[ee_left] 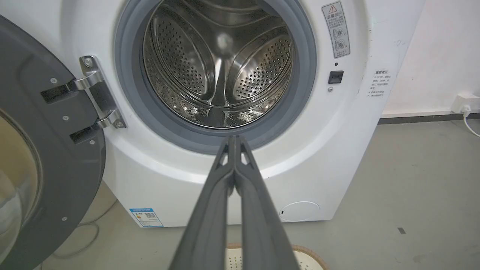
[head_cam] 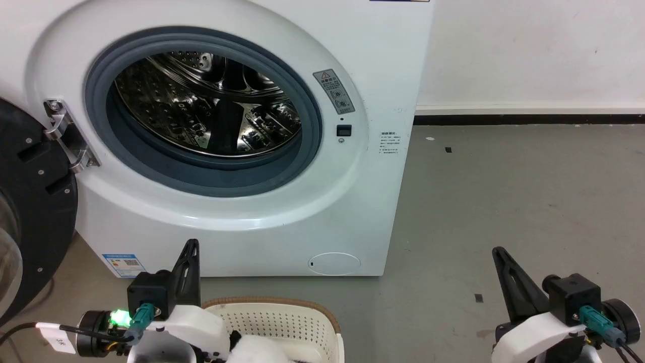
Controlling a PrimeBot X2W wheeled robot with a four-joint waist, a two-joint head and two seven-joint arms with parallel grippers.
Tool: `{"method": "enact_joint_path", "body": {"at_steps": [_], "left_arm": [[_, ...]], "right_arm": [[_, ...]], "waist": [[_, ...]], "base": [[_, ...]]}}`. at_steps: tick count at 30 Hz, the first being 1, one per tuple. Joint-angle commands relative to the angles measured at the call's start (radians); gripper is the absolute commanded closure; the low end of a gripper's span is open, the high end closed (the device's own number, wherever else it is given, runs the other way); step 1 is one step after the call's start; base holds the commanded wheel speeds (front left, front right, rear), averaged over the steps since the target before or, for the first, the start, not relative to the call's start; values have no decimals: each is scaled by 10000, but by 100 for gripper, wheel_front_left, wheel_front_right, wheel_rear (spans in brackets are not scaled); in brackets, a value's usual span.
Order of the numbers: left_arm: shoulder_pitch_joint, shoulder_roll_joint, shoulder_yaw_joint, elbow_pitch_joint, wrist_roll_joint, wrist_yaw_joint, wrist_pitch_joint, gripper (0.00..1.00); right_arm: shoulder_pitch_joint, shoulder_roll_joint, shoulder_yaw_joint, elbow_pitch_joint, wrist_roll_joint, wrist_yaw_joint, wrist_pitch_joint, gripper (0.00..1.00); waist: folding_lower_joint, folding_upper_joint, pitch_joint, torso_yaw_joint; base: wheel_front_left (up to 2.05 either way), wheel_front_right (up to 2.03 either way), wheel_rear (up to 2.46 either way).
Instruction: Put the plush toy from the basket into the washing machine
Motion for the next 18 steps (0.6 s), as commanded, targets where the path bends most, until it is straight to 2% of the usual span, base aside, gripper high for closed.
{"method": "enact_joint_path", "body": {"at_steps": [1,8,9,18], "left_arm": [[141,1,5,-43,18,-55,3,100],[141,1,5,-43,18,-55,3,100],[1,0,0,0,-1,2,-2,0],[-20,1,-74,40,-43,140,-125,0]], "right_arm": [[-137,-4,-3,26,-78,6,16,100],[-137,-4,-3,26,-78,6,16,100],[0,0,-2,0,1,0,-1,0],[3,0,-123,-33,101,0,-124,0]], "waist": [[0,0,0,0],[0,0,0,0],[0,0,0,0],[0,0,24,5]], "base": [[0,0,0],[0,0,0],[0,0,0],[0,0,0]]}}
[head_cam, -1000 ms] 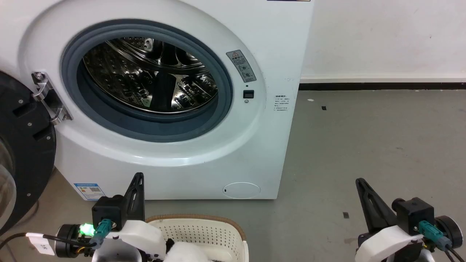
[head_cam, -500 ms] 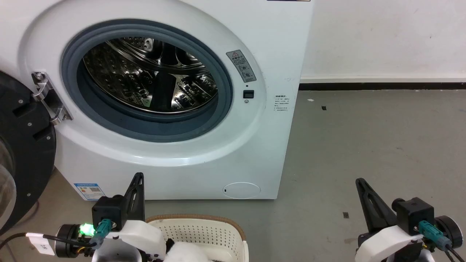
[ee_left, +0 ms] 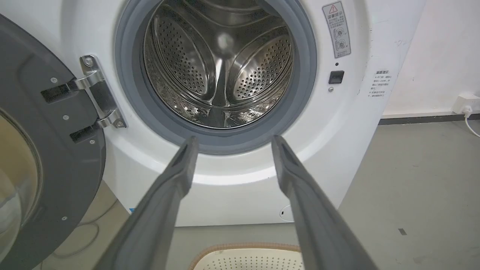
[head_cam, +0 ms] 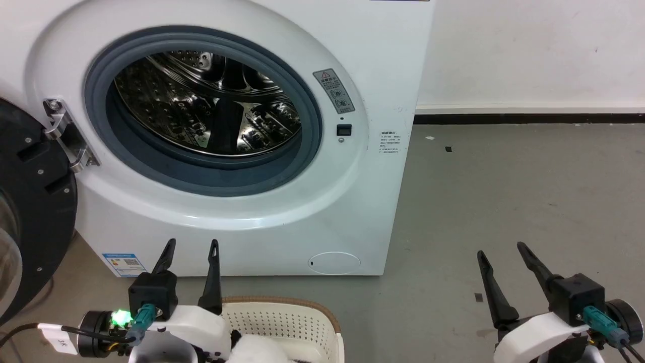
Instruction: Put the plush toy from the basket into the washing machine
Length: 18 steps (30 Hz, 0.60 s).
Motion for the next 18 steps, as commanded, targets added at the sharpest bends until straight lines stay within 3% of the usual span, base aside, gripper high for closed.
{"method": "enact_joint_path", "body": {"at_steps": [1,18], "left_arm": [[-30,3,-46,41,-45,88,-128,0],[-859,76,-378,1540,-203,-215,-426,0]], "right_arm": [[-1,0,-91,-37,97,0,-107,0],[-208,-1,-381,-203,375,1,-439,0]], "waist": [[0,0,14,5],[0,0,551,14]], "base": [[0,0,0],[0,0,0]]}}
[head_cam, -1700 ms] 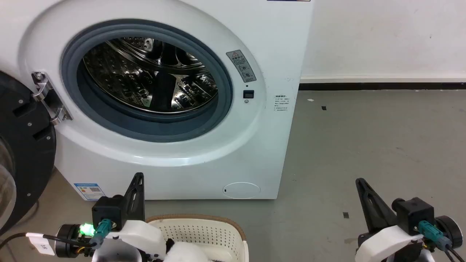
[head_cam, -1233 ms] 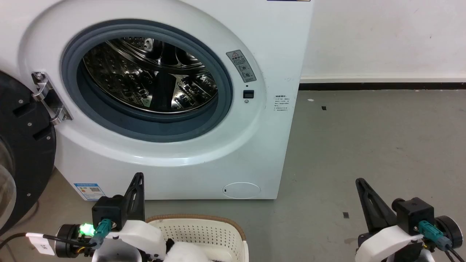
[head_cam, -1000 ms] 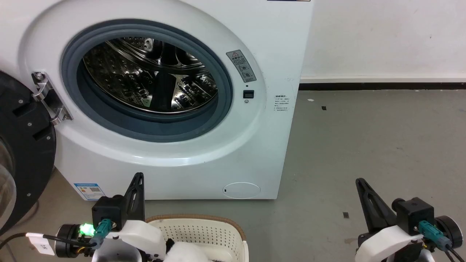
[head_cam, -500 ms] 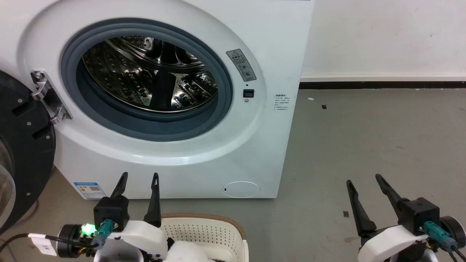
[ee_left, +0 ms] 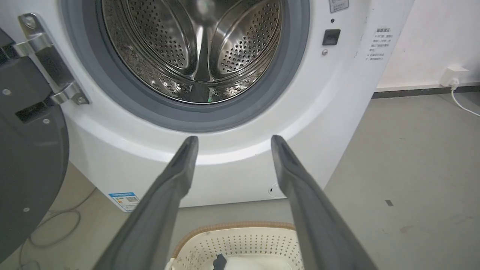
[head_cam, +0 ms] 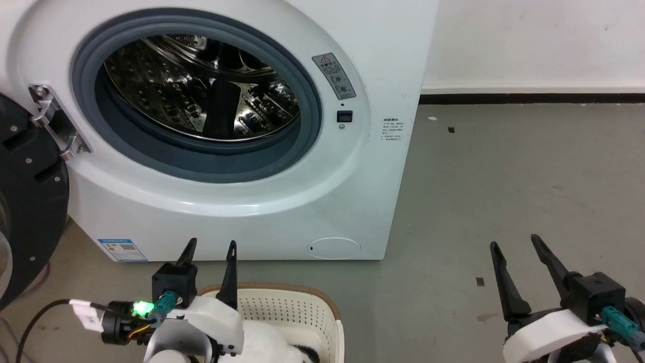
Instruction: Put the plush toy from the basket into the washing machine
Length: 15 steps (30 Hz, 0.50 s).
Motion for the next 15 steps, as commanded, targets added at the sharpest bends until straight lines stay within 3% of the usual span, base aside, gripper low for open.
{"method": "enact_joint_path", "body": {"at_steps": [1,15], "left_arm": [[-285,45,-73,282,-97,-84,-65,0],[-1427,156,-428,2391,-453,-305,234,0]], "right_arm": [[-224,-1,-71,-102,125,1,-122,0],[-808,-1,-330,-305,452,2,-414,0]], "waist": [[0,0,141,-18],[0,0,1424,-178]], "base": [[0,0,0],[0,0,0]]}}
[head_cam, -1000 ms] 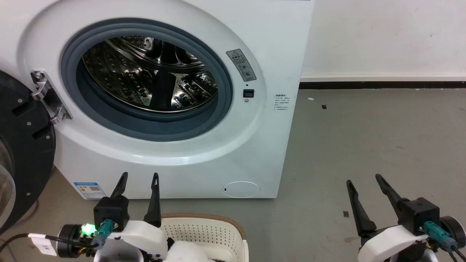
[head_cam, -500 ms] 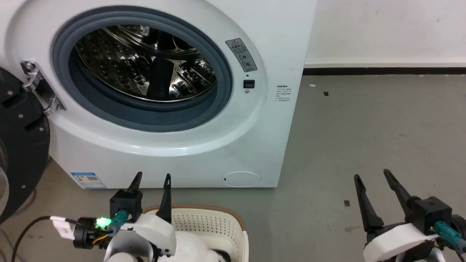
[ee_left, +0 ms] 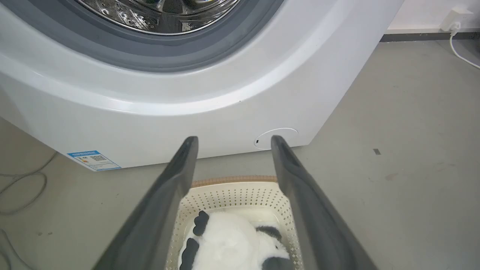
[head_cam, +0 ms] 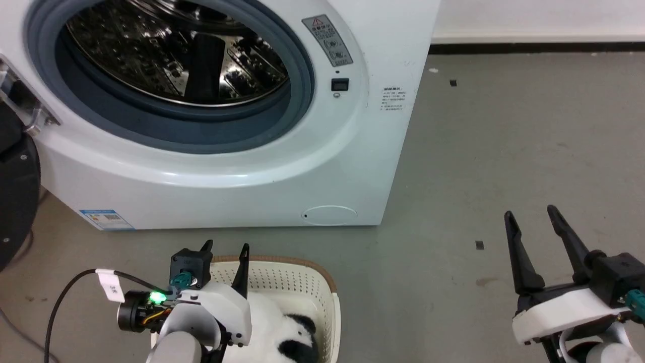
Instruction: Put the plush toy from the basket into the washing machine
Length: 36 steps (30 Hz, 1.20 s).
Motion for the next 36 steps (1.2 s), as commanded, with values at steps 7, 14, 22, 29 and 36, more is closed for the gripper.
{"method": "enact_joint_path", "body": {"at_steps": [7,14,22,29,36], "left_arm": [[-800,144,-175,964,-201,4,161,0],[-1413,293,-551,1712,-140,10,724,0],[-2225,346,-775,2542,-296,77,1210,0],[-2902,371,-993,3261,-427,157,1499,0],[-3504,369,-1228,3982,-581,135,1698,0]], "right_arm": [[-608,-2,-216,-240,218,2,-225,0],[-1005,-2,-316,-500,368,2,-371,0],[-1368,-2,-466,-980,455,3,-537,0],[-1638,-2,-623,-1372,537,3,-682,0],[-1833,-3,-780,-1658,628,4,-828,0]], "waist": [[-1,0,1059,-42],[-1,0,2046,-49],[-1,0,3162,71],[-1,0,4038,128],[-1,0,4805,171]], "base": [[0,0,0],[0,0,0],[0,0,0],[0,0,0],[0,0,0]]}}
